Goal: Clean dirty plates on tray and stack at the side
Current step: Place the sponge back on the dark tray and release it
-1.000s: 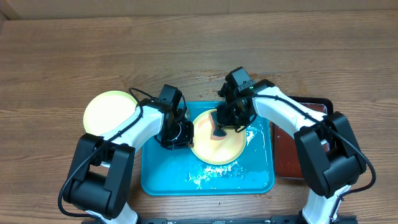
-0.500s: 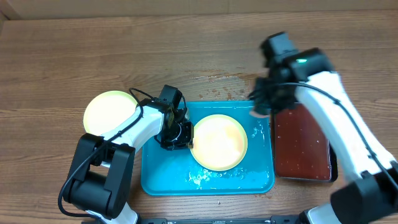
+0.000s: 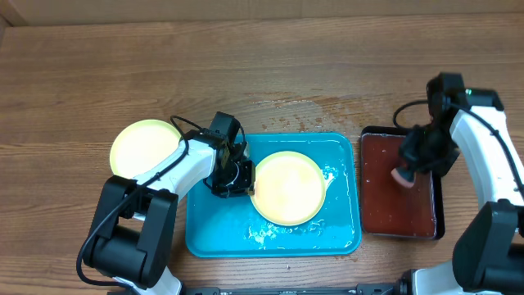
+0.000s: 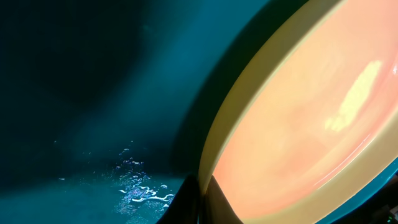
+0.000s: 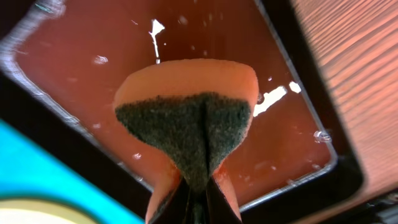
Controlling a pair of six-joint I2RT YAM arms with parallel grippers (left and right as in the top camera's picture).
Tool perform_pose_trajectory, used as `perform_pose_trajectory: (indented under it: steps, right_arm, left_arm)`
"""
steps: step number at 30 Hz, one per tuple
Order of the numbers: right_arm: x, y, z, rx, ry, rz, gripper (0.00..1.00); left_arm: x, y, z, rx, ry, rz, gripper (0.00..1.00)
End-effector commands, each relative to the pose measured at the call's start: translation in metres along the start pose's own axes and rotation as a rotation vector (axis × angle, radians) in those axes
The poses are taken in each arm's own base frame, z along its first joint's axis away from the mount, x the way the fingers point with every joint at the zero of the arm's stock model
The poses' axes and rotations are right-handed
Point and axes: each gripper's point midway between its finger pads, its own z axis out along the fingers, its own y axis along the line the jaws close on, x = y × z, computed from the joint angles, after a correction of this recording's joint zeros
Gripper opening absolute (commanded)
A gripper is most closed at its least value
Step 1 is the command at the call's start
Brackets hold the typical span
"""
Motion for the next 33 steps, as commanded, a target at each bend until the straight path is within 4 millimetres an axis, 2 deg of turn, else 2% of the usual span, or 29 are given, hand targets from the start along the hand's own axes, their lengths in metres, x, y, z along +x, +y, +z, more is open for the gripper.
perform_pose_trajectory:
  steps: [1, 2, 3, 4, 5, 7, 9, 13, 16, 18, 21, 25, 31, 33]
  right_arm:
    - [0.014, 0.0, 0.024, -0.024, 0.057, 0.014, 0.04]
    - [0.016, 0.0, 0.028, -0.028, 0.062, 0.014, 0.04]
    - [0.017, 0.0, 0.031, -0.029, 0.065, 0.014, 0.12]
    - [0.017, 0.0, 0.032, -0.027, 0.066, 0.013, 0.21]
    - [0.017, 0.0, 0.032, -0.026, 0.066, 0.011, 0.38]
    - [0.017, 0.0, 0.032, -0.029, 0.063, 0.006, 0.42]
    - [0.016, 0.001, 0.032, -0.031, 0.06, 0.001, 0.54]
    - [0.01, 0.005, 0.026, -0.044, 0.041, -0.021, 0.53]
    - [0.0, 0.012, 0.009, -0.071, 0.0, -0.034, 0.51]
    - [-0.009, 0.018, -0.013, -0.104, -0.047, -0.041, 0.51]
    - [-0.021, 0.034, -0.059, -0.189, -0.133, -0.09, 0.51]
    - [-0.031, 0.05, -0.136, -0.305, -0.264, -0.172, 0.51]
    - [-0.02, 0.056, -0.234, -0.436, -0.427, -0.299, 0.53]
    - [-0.014, 0.053, -0.257, -0.459, -0.47, -0.309, 0.58]
  left_arm:
    - [0.003, 0.007, 0.005, -0.035, 0.009, 0.013, 0.04]
    - [0.003, 0.007, 0.005, -0.036, 0.008, 0.013, 0.04]
    - [0.003, 0.007, 0.005, -0.036, 0.008, 0.013, 0.04]
    - [0.003, 0.007, 0.005, -0.036, 0.009, 0.013, 0.04]
    - [0.003, 0.007, 0.005, -0.036, 0.009, 0.013, 0.04]
    - [0.003, 0.007, 0.005, -0.036, 0.009, 0.012, 0.04]
    - [0.003, 0.007, 0.005, -0.036, 0.008, 0.012, 0.04]
    - [0.003, 0.007, 0.005, -0.036, 0.008, 0.012, 0.04]
    - [0.002, 0.007, 0.005, -0.034, 0.004, 0.014, 0.04]
    - [0.0, 0.006, 0.005, -0.032, -0.002, 0.017, 0.04]
    - [-0.001, 0.006, 0.005, -0.029, -0.005, 0.011, 0.04]
    - [-0.003, 0.002, 0.004, -0.012, -0.016, 0.011, 0.04]
    - [-0.014, -0.017, -0.015, 0.039, -0.079, 0.04, 0.04]
    - [-0.018, -0.024, -0.025, 0.052, -0.109, 0.049, 0.04]
